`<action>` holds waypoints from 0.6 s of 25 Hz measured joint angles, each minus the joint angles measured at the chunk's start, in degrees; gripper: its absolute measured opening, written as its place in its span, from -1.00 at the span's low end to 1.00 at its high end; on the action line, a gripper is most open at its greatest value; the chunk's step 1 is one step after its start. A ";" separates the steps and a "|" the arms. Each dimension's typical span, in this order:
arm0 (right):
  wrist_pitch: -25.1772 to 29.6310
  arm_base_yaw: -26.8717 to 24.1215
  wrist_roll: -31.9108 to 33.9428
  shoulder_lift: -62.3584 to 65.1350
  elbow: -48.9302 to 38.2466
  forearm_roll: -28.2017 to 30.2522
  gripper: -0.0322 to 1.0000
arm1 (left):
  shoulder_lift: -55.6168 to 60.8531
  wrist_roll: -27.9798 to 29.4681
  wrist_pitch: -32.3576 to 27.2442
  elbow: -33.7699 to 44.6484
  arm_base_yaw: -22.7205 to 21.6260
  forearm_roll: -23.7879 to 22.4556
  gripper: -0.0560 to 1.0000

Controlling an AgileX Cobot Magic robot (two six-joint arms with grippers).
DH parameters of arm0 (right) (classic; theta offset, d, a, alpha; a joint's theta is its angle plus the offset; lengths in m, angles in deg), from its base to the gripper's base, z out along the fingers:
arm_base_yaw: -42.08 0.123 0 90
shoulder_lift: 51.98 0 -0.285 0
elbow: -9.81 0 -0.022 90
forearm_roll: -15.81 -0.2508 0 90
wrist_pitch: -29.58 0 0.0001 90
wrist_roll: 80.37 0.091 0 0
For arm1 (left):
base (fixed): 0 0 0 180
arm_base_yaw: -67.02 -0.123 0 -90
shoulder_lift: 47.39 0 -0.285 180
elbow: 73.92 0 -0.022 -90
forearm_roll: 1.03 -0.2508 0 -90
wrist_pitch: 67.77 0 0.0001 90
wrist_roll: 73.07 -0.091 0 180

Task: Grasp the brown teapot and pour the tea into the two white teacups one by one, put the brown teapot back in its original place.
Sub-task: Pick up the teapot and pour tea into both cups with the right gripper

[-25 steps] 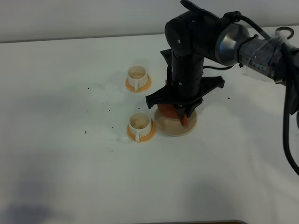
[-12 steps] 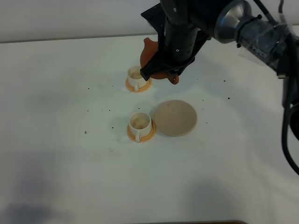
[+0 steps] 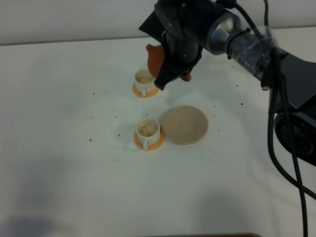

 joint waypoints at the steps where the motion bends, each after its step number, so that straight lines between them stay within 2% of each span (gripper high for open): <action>1: 0.05 0.23 -0.82 -0.28 0.00 1.01 -0.76 | 0.00 0.00 0.00 0.00 0.00 0.00 -0.43; 15: -1.14 2.69 -8.83 -3.72 0.10 13.06 -0.76 | 0.00 0.00 0.01 0.00 0.00 0.00 -0.43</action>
